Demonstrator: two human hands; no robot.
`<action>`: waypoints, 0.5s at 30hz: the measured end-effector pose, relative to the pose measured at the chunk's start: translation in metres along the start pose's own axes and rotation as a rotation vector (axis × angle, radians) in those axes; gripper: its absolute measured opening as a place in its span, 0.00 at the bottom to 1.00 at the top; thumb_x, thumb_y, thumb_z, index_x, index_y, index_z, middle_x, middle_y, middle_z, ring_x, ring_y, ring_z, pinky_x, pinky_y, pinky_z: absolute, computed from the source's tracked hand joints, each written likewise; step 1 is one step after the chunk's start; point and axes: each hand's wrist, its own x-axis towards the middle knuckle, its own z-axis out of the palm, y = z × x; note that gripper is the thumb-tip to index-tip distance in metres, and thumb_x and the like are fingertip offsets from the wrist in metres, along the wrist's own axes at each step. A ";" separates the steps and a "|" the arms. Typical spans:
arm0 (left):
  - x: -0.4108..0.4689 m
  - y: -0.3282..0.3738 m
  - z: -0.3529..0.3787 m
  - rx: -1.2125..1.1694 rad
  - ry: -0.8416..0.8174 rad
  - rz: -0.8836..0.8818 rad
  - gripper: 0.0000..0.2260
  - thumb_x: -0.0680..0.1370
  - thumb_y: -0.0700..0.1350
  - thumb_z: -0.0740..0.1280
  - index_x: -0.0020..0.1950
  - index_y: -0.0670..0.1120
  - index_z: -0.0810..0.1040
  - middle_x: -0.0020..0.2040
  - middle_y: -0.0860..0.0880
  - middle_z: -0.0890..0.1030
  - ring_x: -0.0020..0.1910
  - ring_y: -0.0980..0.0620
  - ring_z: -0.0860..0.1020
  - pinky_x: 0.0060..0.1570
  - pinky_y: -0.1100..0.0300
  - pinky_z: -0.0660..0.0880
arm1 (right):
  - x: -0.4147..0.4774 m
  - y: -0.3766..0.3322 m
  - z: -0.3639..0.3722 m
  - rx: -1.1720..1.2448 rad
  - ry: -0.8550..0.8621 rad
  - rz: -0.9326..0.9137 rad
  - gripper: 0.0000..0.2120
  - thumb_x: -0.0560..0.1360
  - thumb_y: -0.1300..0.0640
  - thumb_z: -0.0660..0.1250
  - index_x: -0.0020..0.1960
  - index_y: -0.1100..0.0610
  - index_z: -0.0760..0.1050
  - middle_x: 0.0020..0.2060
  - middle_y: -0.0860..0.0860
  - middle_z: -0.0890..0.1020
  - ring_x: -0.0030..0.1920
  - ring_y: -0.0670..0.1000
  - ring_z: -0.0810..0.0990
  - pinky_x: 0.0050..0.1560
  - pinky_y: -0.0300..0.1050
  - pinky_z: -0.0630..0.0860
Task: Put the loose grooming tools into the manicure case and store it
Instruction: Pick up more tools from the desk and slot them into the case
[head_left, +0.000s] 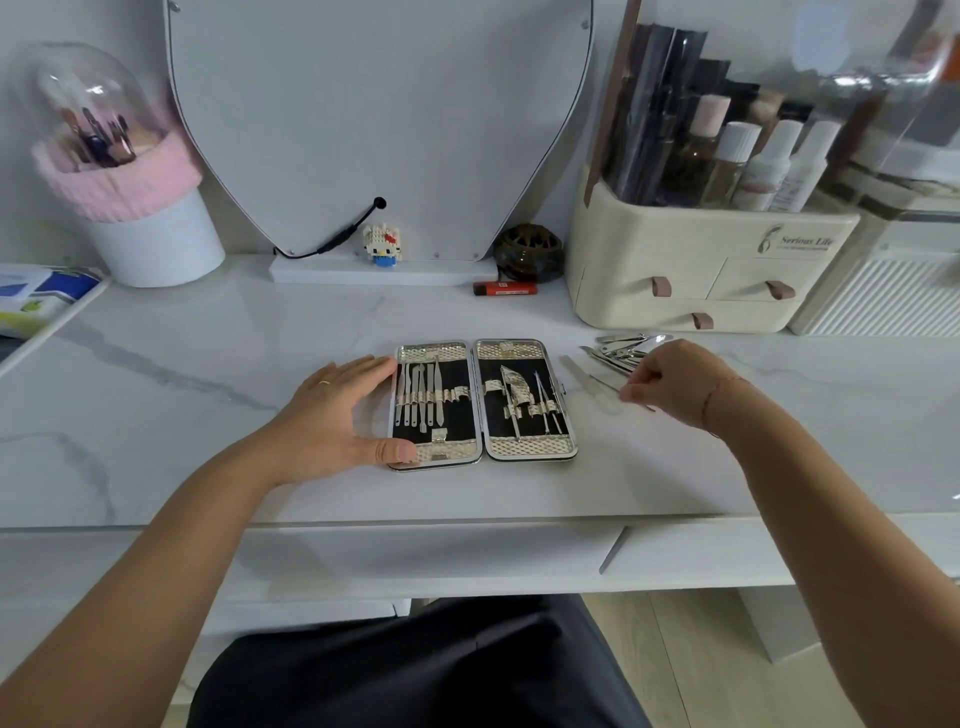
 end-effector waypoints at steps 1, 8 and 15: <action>0.000 0.000 0.000 -0.001 0.002 0.000 0.56 0.53 0.81 0.57 0.76 0.55 0.51 0.76 0.56 0.54 0.71 0.65 0.47 0.70 0.62 0.40 | 0.002 -0.001 0.001 -0.045 -0.018 0.004 0.14 0.72 0.55 0.68 0.37 0.67 0.78 0.32 0.59 0.78 0.36 0.54 0.74 0.43 0.47 0.75; 0.001 -0.002 0.000 -0.008 -0.007 0.003 0.56 0.54 0.81 0.58 0.76 0.56 0.50 0.75 0.59 0.54 0.71 0.66 0.47 0.70 0.62 0.40 | -0.004 -0.002 0.004 -0.069 -0.019 -0.007 0.12 0.76 0.56 0.62 0.42 0.65 0.76 0.37 0.59 0.80 0.40 0.57 0.77 0.45 0.51 0.75; 0.003 -0.007 0.002 0.006 -0.009 0.003 0.55 0.55 0.80 0.58 0.76 0.56 0.50 0.76 0.57 0.55 0.74 0.62 0.48 0.72 0.58 0.41 | -0.017 -0.027 0.004 0.891 -0.127 -0.133 0.07 0.74 0.70 0.64 0.48 0.60 0.72 0.27 0.53 0.77 0.23 0.45 0.70 0.25 0.35 0.67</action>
